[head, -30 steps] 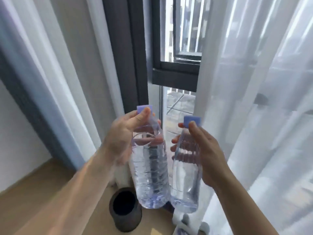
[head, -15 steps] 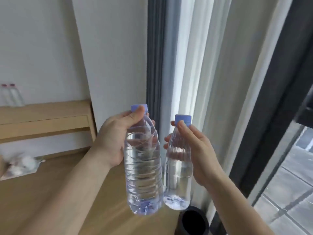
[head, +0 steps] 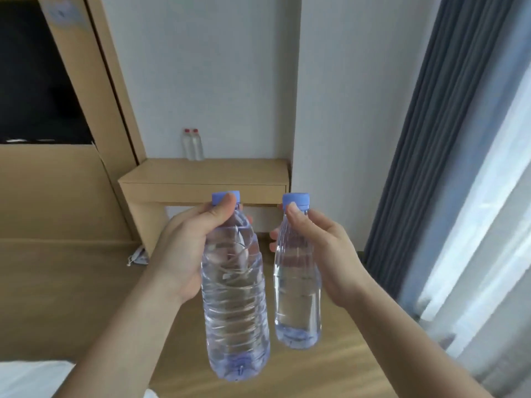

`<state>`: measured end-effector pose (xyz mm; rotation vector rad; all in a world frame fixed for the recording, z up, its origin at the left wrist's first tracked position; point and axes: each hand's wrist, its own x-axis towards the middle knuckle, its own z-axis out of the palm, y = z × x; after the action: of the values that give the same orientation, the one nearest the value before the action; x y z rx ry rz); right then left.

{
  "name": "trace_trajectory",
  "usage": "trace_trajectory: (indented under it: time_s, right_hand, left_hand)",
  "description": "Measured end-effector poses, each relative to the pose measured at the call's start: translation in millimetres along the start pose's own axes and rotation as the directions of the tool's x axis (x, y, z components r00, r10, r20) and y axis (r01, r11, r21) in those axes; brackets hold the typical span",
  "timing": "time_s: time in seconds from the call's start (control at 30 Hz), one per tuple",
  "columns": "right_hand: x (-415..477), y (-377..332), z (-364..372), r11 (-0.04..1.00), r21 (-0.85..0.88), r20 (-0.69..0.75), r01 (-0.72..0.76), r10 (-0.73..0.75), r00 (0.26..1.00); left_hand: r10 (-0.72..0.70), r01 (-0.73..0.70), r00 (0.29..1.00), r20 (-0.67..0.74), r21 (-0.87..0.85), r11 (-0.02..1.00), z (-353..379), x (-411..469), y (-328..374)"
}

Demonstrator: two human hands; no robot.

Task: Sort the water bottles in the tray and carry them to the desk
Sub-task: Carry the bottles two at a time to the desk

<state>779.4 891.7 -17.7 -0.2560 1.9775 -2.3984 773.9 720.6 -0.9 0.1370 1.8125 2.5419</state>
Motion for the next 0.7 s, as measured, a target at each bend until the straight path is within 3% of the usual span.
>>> trace_trajectory:
  time_s: [0.23,0.47,0.7]
  right_hand:
    - [102.3,43.4,40.0,0.999,0.035,0.186,-0.021,0.014,0.982]
    - [244.4,53.1,41.9,0.998,0.063,0.212,-0.016,0.002,0.977]
    - [362.2,70.5,41.3,0.990,0.105,0.279,-0.090,0.058,0.959]
  left_hand:
    - [0.038,-0.023,0.981,-0.190,0.083,0.996,-62.7,58.6,-3.1]
    - [0.141,-0.066,0.943,-0.302,0.245,0.967,-80.5,166.2,10.6]
    - [0.212,-0.111,0.860,-0.464,0.237,0.965,-101.1,269.7,9.6]
